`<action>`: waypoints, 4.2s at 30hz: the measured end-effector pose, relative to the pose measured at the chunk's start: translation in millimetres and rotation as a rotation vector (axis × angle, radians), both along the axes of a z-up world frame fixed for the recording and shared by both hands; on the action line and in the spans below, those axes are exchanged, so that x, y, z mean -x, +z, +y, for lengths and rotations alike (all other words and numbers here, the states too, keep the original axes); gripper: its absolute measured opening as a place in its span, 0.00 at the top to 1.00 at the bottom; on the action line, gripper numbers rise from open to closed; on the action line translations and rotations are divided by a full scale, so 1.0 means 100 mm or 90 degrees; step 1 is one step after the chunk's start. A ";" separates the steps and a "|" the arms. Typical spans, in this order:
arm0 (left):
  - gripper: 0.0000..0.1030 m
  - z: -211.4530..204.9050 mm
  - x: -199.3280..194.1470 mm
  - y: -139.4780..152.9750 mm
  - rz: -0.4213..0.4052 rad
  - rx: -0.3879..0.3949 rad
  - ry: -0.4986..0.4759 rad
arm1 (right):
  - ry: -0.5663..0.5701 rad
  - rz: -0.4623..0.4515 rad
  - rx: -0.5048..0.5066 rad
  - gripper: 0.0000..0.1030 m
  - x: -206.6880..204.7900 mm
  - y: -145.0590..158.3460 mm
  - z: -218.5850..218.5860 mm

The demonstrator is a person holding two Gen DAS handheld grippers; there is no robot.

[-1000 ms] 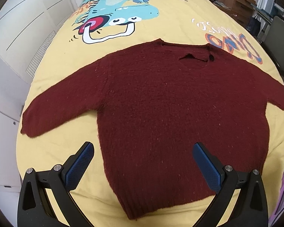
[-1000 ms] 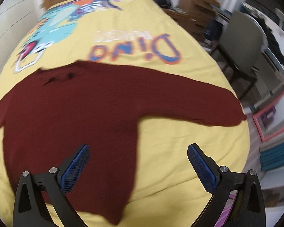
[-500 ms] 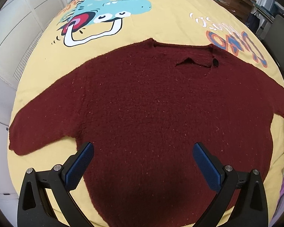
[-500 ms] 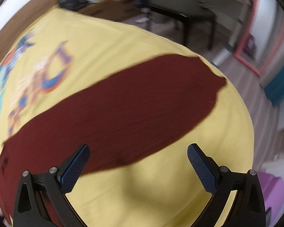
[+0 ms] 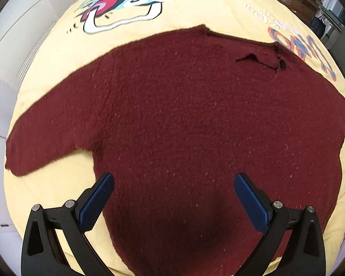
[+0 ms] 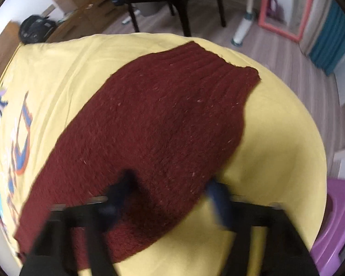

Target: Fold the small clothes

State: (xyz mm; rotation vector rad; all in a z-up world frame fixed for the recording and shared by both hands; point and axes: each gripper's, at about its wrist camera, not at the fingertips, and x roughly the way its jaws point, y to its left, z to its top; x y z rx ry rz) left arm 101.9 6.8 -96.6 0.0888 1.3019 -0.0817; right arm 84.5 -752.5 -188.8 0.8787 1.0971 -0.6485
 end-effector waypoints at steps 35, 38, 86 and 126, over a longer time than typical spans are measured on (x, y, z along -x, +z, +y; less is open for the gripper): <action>0.01 0.73 -0.09 0.30 -0.061 0.044 0.030 | 0.648 -0.143 0.113 0.86 -1.36 1.59 4.78; 0.01 0.77 -0.11 0.22 -0.045 0.046 0.034 | 0.684 -0.077 0.095 0.86 -1.28 1.14 4.98; 0.01 -1.94 -0.70 0.02 -0.011 0.028 -0.263 | 0.493 0.038 0.118 0.22 -0.20 0.26 3.06; 0.88 -0.69 -1.09 -0.37 -0.056 0.026 -0.061 | 0.524 0.073 0.122 0.22 -0.45 0.10 3.45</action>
